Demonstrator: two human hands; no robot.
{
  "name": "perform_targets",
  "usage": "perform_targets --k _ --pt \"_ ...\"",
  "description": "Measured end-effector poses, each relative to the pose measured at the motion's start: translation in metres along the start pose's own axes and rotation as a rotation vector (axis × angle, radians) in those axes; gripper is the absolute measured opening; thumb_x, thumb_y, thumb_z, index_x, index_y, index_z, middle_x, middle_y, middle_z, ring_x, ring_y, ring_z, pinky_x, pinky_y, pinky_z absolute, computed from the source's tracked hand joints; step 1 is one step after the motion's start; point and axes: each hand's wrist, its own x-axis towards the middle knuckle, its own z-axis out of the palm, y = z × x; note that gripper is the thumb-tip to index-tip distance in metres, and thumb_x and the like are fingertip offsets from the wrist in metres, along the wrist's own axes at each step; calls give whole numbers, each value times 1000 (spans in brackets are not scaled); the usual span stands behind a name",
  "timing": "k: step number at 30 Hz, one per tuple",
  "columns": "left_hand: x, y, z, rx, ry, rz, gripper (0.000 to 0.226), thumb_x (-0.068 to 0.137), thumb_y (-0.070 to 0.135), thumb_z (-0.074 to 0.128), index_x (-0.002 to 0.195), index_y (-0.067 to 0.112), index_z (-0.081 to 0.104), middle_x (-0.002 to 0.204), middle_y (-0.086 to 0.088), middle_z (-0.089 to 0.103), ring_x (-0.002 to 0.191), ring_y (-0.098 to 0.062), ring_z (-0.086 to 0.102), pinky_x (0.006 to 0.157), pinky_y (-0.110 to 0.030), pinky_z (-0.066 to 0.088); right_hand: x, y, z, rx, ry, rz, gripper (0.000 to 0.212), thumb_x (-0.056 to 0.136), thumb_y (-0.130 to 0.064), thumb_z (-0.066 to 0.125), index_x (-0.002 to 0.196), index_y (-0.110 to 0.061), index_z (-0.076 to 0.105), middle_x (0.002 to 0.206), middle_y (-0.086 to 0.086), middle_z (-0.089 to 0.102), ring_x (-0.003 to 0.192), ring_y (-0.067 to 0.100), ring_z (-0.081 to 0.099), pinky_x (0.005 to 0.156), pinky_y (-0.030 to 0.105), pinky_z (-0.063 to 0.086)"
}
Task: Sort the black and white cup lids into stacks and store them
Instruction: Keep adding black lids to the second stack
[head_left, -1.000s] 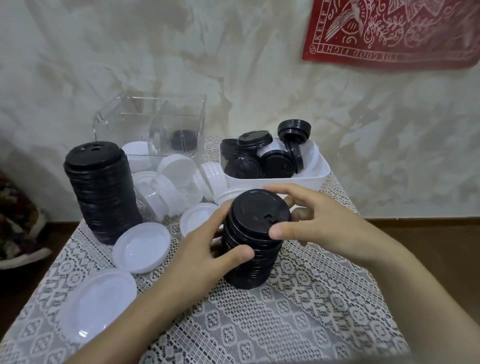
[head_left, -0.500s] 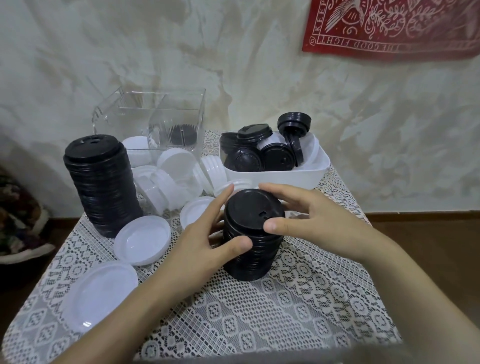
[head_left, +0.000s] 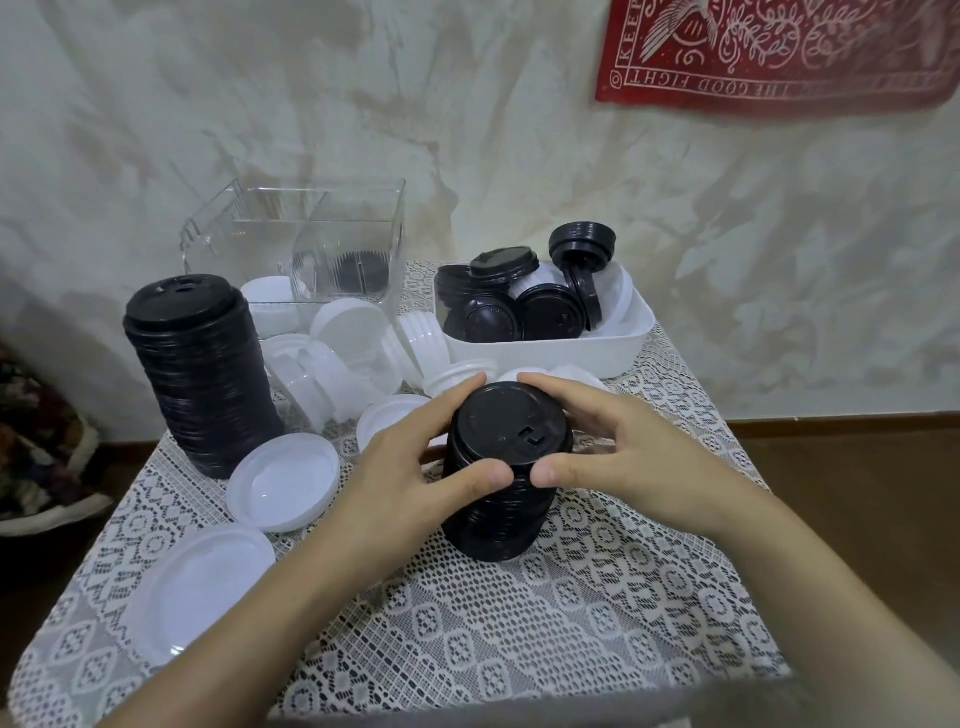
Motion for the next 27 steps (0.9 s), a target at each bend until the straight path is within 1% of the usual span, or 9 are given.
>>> perform_targets --k 3,9,13,17,18,21,24,25,27 --pt "0 2 -2 35 -1 8 80 71 67 74 145 50 50 135 31 61 129 7 55 106 -25 47 0 3 2 9 -4 -19 53 80 -27 76 123 -52 57 119 -34 67 116 -13 59 85 6 47" --pt "1 3 -3 63 -14 2 79 71 67 75 144 49 51 136 27 61 129 3 56 104 -34 53 1 9 5 31 -23 -44 51 83 -28 73 120 -61 61 123 -34 65 121 -12 57 91 6 44" --pt "1 4 -3 64 -23 -4 75 71 66 75 141 48 54 136 23 62 127 0 58 101 -33 54 1 21 8 49 31 -53 56 83 -27 77 131 -46 56 132 -24 66 128 -3 58 99 10 43" --pt "0 6 -2 102 -28 3 75 73 69 72 142 47 52 137 23 60 128 -1 57 101 -36 54 0 32 14 91 61 -43 63 86 -28 80 142 -38 54 137 -13 66 132 5 57 107 22 46" --pt "0 6 -2 123 -29 9 74 75 70 70 143 48 50 137 24 59 129 0 56 102 -37 54 -1 34 15 93 69 -43 64 87 -29 78 145 -36 52 138 -11 65 133 6 57 107 23 46" --pt "-2 7 -1 183 -34 18 75 78 72 66 146 50 45 138 29 56 131 4 52 105 -40 52 -3 35 20 90 88 -35 70 87 -36 75 151 -37 46 140 -17 63 132 2 56 105 18 46" --pt "0 8 1 187 -22 10 86 71 82 68 147 57 38 143 37 49 135 8 47 110 -42 48 -5 34 21 76 106 -21 72 88 -44 74 153 -41 42 141 -25 60 132 -4 54 106 17 45" --pt "1 9 2 180 -21 7 87 70 82 69 148 57 38 143 36 49 135 7 47 111 -42 48 -5 33 20 80 104 -17 71 88 -44 74 152 -44 42 141 -25 60 132 -4 54 107 19 45" --pt "1 10 2 158 -30 8 82 72 78 71 145 55 42 140 30 55 132 3 53 108 -42 49 -5 31 17 68 85 -16 69 89 -43 75 151 -47 43 142 -24 60 134 -2 53 110 28 44"
